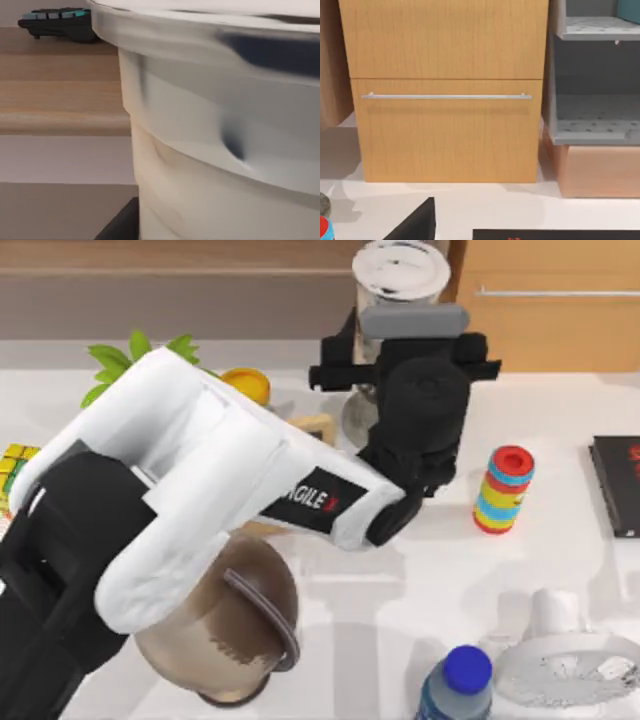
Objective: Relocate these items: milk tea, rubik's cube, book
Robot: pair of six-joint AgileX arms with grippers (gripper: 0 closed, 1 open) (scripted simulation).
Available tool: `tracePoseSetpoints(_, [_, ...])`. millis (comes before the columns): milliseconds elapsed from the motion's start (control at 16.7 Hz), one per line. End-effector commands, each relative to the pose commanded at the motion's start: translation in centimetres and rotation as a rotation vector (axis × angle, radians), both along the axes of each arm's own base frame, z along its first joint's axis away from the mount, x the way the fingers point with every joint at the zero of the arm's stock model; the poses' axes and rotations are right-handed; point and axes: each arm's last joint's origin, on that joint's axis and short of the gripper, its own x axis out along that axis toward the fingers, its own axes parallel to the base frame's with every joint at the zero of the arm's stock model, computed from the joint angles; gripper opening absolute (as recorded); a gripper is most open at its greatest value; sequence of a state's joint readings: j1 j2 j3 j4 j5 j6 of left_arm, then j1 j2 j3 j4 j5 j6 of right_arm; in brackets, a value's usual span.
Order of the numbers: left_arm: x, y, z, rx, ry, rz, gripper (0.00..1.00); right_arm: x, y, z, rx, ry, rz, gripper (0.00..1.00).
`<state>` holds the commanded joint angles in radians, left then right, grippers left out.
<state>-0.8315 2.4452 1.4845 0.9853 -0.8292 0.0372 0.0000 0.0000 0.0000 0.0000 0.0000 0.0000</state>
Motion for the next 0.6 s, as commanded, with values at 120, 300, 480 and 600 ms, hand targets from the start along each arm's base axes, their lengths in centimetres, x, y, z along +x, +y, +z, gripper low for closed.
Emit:
tracePoseSetpoints(120, [-0.1, -0.1, -0.9, -0.001, 0.001, 0.015, 0.0, 0.0, 0.0, 0.0, 0.0, 0.0, 0.0, 1.0])
tracePoseSetpoints(300, [0.0, 0.1, -1.8, -0.009, 0.002, -0.01, 0.0, 0.0, 0.0, 0.0, 0.0, 0.0, 0.0, 1.0])
tracePoseSetpoints(480, [0.0, 0.4, -2.3, -0.019, 0.004, -0.05, 0.0, 0.0, 0.0, 0.0, 0.0, 0.0, 0.0, 1.0])
tracePoseSetpoints(600, [0.0, 0.5, -2.4, -0.018, 0.006, -0.055, 0.0, 0.0, 0.0, 0.0, 0.0, 0.0, 0.0, 1.0])
